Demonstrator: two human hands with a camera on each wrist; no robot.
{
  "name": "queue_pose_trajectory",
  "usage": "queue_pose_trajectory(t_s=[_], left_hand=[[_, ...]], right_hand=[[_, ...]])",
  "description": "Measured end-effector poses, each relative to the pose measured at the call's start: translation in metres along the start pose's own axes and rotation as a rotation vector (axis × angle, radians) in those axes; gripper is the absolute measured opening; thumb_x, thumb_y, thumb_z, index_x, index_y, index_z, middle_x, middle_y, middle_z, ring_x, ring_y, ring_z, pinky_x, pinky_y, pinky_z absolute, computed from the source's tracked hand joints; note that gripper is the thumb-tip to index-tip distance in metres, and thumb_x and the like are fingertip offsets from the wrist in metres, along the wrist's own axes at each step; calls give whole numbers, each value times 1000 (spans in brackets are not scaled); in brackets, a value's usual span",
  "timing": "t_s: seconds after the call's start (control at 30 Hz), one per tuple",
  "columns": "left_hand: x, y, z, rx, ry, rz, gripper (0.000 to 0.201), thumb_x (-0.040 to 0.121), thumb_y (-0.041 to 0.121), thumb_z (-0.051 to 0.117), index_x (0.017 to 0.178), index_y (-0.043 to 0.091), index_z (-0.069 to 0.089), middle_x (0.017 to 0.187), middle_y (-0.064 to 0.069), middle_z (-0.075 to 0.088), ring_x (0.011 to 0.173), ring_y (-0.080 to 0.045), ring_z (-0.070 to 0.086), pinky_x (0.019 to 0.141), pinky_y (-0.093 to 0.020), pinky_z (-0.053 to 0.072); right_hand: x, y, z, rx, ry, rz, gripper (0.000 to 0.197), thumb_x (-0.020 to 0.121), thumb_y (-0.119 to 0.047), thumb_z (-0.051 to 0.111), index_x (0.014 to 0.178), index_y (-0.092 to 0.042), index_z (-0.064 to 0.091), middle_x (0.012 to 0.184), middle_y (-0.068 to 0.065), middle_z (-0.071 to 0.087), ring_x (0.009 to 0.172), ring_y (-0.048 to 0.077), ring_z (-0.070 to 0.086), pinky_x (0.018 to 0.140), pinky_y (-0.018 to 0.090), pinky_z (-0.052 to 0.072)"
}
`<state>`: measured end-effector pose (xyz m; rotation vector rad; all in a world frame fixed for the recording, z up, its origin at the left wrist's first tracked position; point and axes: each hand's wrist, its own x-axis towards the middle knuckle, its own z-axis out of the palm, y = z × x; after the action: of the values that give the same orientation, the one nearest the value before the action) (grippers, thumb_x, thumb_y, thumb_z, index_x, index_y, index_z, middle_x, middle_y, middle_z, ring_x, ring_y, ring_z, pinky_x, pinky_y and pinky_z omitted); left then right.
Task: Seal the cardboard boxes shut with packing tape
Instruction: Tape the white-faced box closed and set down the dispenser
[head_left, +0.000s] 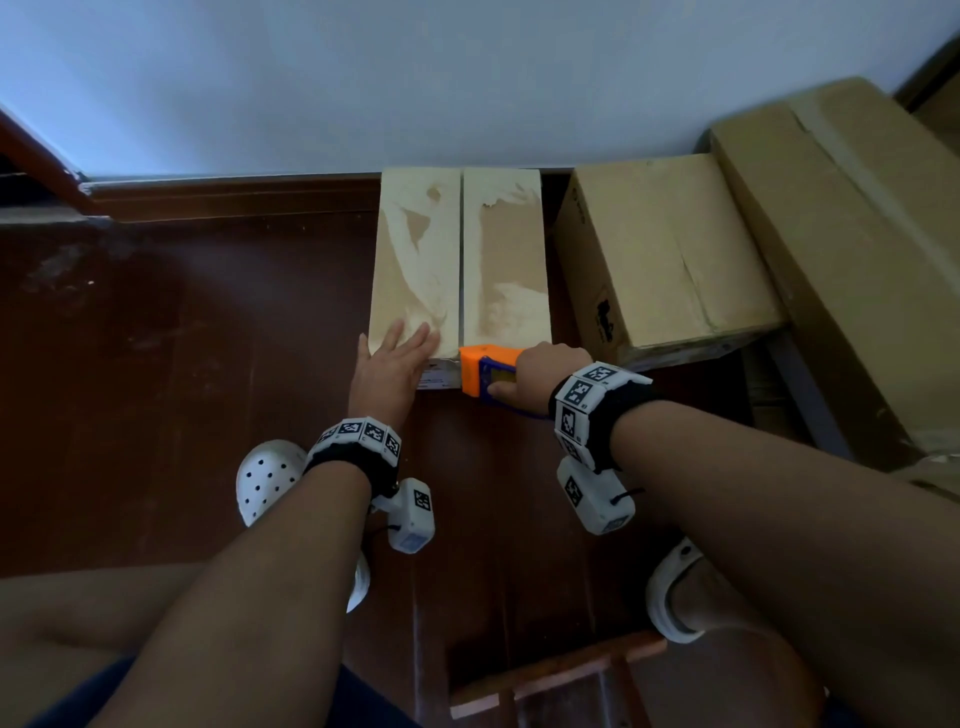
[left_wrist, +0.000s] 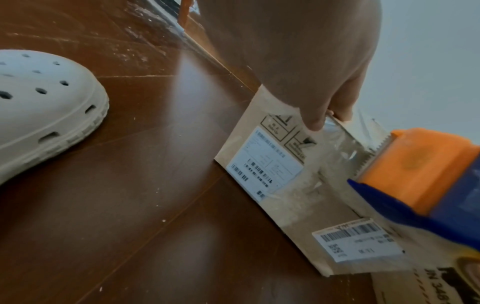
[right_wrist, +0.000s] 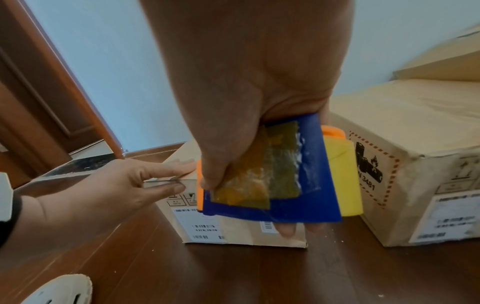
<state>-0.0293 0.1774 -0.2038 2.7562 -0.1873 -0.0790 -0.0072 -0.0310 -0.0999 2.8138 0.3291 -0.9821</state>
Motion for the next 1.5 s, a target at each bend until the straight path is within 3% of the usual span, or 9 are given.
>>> queue_pose_trajectory(t_s=[0.17, 0.3, 0.5, 0.8, 1.0, 1.13, 1.33, 1.5], left_hand=[[0, -7, 3, 32, -17, 10, 49, 100, 18, 49, 145, 35, 39, 151, 14, 37, 147, -16, 20, 118, -54, 10], [-1, -4, 1, 34, -40, 8, 50, 101, 17, 48, 146, 35, 37, 152, 14, 35, 147, -15, 18, 119, -51, 8], [0, -8, 0, 12, -39, 8, 53, 99, 13, 50, 145, 35, 38, 151, 13, 37, 146, -16, 21, 120, -50, 8], [1, -3, -7, -12, -58, -26, 43, 103, 24, 43, 144, 33, 42, 150, 11, 39, 146, -17, 23, 120, -48, 5], [1, 1, -11, -36, -72, -32, 42, 102, 23, 46, 143, 31, 45, 149, 10, 40, 146, -18, 24, 119, -49, 7], [2, 0, -10, -21, -87, -23, 41, 102, 26, 44, 143, 33, 44, 149, 12, 39, 146, -16, 23, 120, -50, 9], [2, -2, -10, -15, -66, -11, 41, 101, 28, 45, 142, 33, 45, 148, 12, 40, 145, -17, 24, 119, -51, 12], [3, -3, -8, 15, -74, 3, 41, 102, 29, 43, 143, 33, 44, 148, 12, 40, 145, -20, 26, 117, -52, 12]], right_hand=[[1, 3, -5, -62, 36, -13, 57, 88, -68, 44, 64, -16, 46, 67, 1, 49, 55, 16, 48, 50, 24, 35], [-4, 9, -3, -69, 69, -13, 57, 88, -68, 44, 63, -16, 44, 66, 1, 46, 55, 16, 44, 57, 28, 39], [-14, 35, -1, -9, 41, 30, 57, 88, -68, 43, 64, -16, 46, 69, 2, 47, 58, 16, 46, 60, 30, 37], [-36, 122, 17, -12, -65, 211, 56, 88, -68, 44, 72, -15, 53, 70, 3, 53, 59, 18, 51, 53, 27, 39], [-30, 121, 14, -8, -82, 222, 55, 89, -66, 44, 69, -15, 50, 70, 3, 53, 59, 18, 50, 57, 28, 41], [-23, 121, 12, -12, -67, 224, 56, 89, -65, 46, 67, -15, 50, 65, 3, 52, 55, 17, 50, 49, 25, 37], [-11, 109, 10, 25, -89, 242, 56, 89, -65, 46, 74, -12, 58, 67, 4, 55, 56, 18, 52, 48, 25, 37], [-2, 102, -2, 60, -104, 246, 55, 90, -61, 49, 66, -12, 50, 66, 3, 52, 54, 17, 48, 46, 26, 33]])
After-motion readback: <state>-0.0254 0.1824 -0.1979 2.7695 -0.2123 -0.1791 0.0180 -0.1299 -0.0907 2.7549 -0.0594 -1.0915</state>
